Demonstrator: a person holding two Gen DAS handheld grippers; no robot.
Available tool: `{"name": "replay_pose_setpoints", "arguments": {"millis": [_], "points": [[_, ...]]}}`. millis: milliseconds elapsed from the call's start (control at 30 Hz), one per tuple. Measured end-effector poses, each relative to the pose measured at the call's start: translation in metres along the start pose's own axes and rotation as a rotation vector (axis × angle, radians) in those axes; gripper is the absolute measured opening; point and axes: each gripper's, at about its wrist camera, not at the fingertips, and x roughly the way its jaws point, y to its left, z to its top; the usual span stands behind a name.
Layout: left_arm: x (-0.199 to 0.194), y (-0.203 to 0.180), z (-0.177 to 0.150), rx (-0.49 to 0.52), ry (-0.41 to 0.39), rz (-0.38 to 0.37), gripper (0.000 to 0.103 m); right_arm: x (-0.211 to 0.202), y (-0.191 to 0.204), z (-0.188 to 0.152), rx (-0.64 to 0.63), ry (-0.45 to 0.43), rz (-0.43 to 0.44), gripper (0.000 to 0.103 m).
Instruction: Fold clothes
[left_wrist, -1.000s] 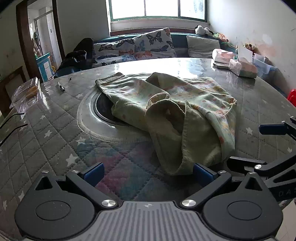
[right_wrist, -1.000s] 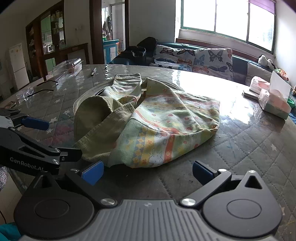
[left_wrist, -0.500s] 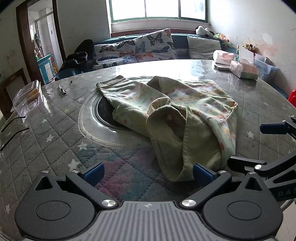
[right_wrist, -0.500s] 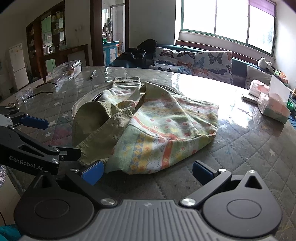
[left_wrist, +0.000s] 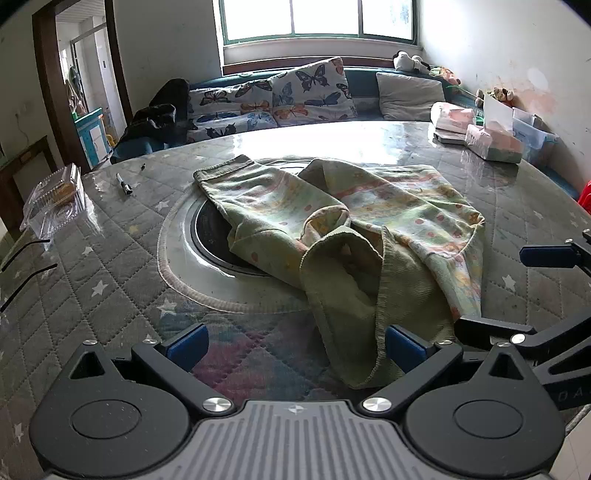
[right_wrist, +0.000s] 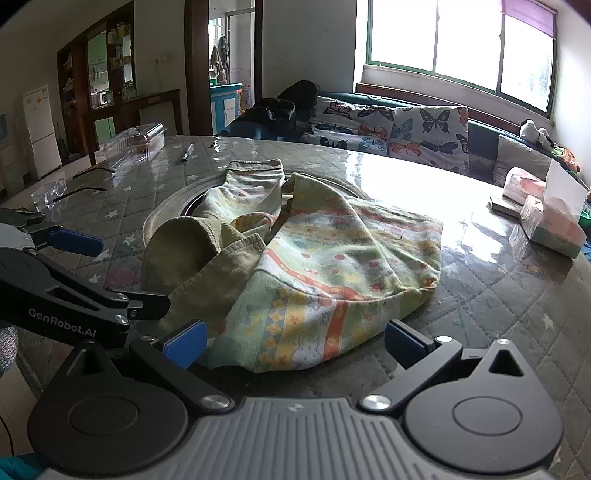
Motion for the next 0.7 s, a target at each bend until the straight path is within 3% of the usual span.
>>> {"name": "replay_pose_setpoints", "arguments": {"millis": [367,700], "points": [[0.002,0.01,0.016,-0.016,-0.019,0.007,0.103,0.006,-0.005,0.013,0.002,-0.009,0.006,0.103],[0.011,0.029,0.05,-0.064,-0.066,0.025,0.103,0.018,-0.025,0.038,0.036,-0.042,-0.003,0.103]]}}
